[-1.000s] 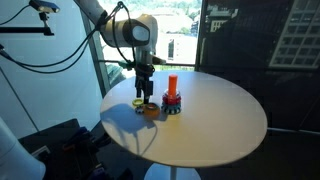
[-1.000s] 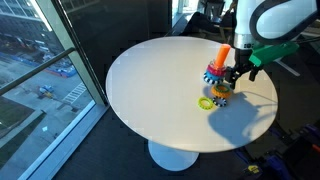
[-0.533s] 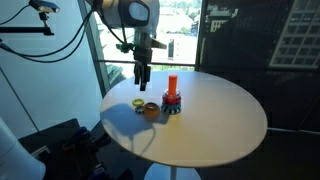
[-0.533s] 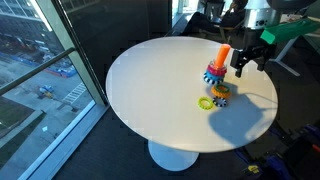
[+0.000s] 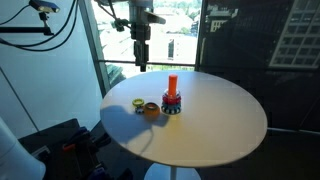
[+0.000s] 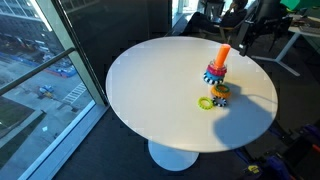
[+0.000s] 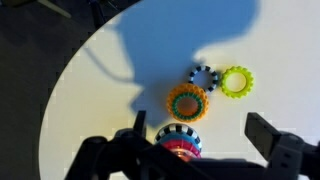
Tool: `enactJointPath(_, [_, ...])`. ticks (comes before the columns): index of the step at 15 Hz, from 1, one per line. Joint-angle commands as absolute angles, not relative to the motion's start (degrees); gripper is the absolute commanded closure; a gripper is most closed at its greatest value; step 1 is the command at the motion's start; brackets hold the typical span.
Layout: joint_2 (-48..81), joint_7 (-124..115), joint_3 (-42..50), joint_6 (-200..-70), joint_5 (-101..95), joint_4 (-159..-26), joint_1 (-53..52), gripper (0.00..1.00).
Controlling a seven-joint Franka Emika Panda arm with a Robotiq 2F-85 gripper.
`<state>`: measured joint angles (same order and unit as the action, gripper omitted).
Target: Remove the green and orange circular objects from the orange object
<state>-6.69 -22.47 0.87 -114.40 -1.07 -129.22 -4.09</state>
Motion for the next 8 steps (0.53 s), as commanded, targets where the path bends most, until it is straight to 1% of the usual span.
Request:
enactJointPath(1, [-9.6, -23.2, -0.5, -112.7, -0.5, -127.5, -2.4, 0.0])
enactJointPath(8, [-10.1, -22.3, -1.0, -114.3, -0.8, -128.0, -1.6, 0.0])
